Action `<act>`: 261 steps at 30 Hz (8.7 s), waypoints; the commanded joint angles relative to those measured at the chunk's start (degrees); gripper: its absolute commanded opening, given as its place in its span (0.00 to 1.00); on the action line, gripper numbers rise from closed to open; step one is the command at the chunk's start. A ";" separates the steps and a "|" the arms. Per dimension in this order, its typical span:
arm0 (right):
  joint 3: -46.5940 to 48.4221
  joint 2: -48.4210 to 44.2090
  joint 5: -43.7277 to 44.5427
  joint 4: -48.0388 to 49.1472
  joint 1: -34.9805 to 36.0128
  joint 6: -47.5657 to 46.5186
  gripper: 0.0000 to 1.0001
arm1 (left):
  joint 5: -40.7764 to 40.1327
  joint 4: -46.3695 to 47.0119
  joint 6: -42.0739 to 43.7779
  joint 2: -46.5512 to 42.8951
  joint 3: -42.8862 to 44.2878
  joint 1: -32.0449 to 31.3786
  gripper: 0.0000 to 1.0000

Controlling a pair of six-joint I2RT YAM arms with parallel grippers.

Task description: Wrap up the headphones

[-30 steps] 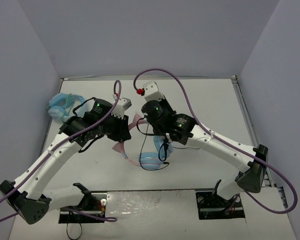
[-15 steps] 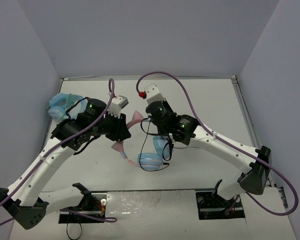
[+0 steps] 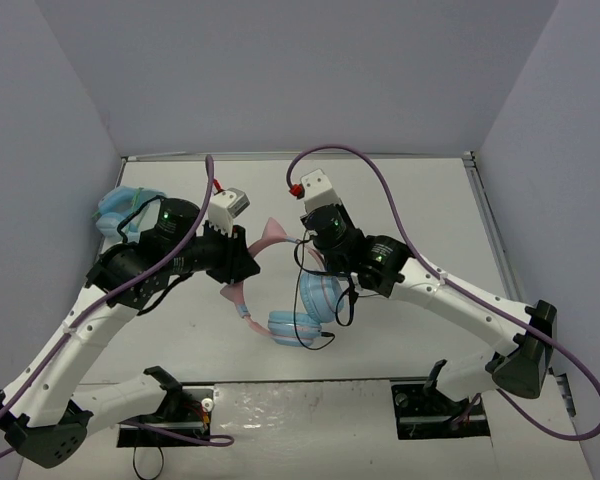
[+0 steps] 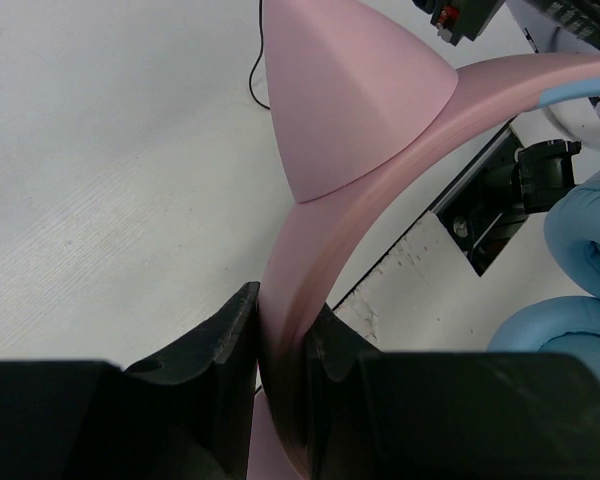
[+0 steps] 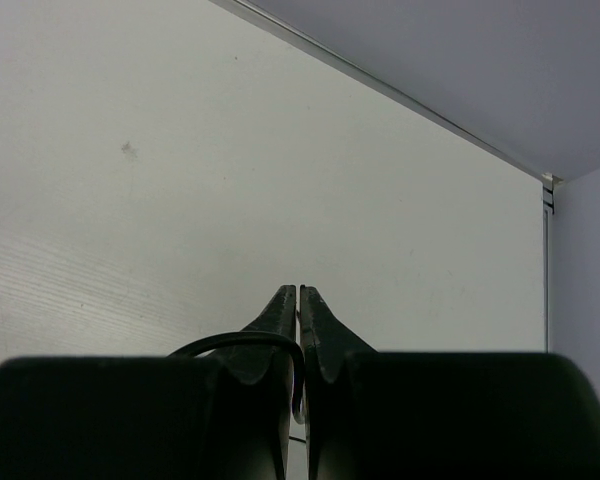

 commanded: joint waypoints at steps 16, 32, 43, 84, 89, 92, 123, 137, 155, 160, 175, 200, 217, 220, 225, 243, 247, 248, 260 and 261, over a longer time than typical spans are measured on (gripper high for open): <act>2.26 -4.65 3.39 2.66 -0.26 -0.24 0.00 | 1.13 10.92 -5.54 -0.31 3.46 -0.04 0.00; -1.82 -5.67 1.90 3.18 -0.34 2.71 0.01 | 1.37 20.83 -10.69 -2.05 4.75 0.74 0.00; -3.33 -5.76 1.86 4.28 -0.43 2.89 0.01 | 3.05 25.84 -12.95 -2.10 7.96 0.70 0.00; -13.50 -12.03 -2.95 10.67 -6.11 12.88 0.14 | -0.52 33.87 -16.28 -3.45 9.51 1.43 0.00; -14.64 -12.55 -3.96 11.89 -6.51 14.14 0.10 | -1.10 35.93 -17.29 -3.57 8.85 1.55 0.00; -15.50 -12.62 -4.55 13.04 -6.67 14.81 0.08 | -1.69 37.43 -18.10 -3.70 8.43 1.71 0.00; -26.56 -11.48 -13.85 22.14 -6.55 24.16 0.03 | -1.52 50.32 -24.46 1.30 7.35 5.19 0.00; -30.49 -12.18 -15.94 24.30 -5.40 27.65 0.02 | 1.25 56.07 -29.45 2.88 5.72 10.61 0.00; -28.06 -8.35 -13.31 27.84 -1.79 23.91 0.02 | 7.48 52.86 -27.56 1.96 7.15 14.10 0.00; -24.18 -4.88 -13.06 30.58 -1.74 19.65 0.02 | 10.99 49.51 -25.16 0.04 9.25 14.03 0.00; -16.45 2.03 -10.99 36.02 -1.36 11.70 0.08 | 15.09 39.47 -19.72 -3.64 13.02 14.01 0.00; -24.73 7.40 -7.29 58.72 -1.34 9.61 0.05 | 17.02 37.58 -19.14 -2.63 16.11 14.10 0.00; -28.74 7.33 -6.53 56.52 3.19 14.50 0.00 | 15.43 43.81 -21.77 -0.12 15.31 14.01 0.00; -29.86 6.77 -5.69 55.55 4.98 15.73 0.00 | 14.87 44.31 -21.78 0.79 15.91 14.01 0.00; -31.81 5.75 -3.98 54.14 7.97 18.11 0.00 | 13.76 45.23 -22.11 2.54 15.61 14.24 0.00; -30.96 2.15 7.28 38.98 22.19 26.24 0.00 | -5.02 38.23 -14.88 6.55 15.48 18.93 0.00; -29.59 2.07 9.03 35.61 25.00 28.11 0.00 | -8.95 37.04 -13.24 7.44 14.85 19.46 0.00; -29.19 2.23 9.54 35.00 25.70 28.39 0.00 | -9.98 36.94 -12.91 7.54 14.62 19.46 0.00; -22.78 4.70 15.25 25.96 32.60 30.23 0.00 | -21.99 32.93 -7.29 8.49 12.58 19.46 0.00; -22.15 4.70 15.60 25.52 32.88 29.97 0.00 | -23.37 32.48 -6.93 8.66 12.40 19.46 0.00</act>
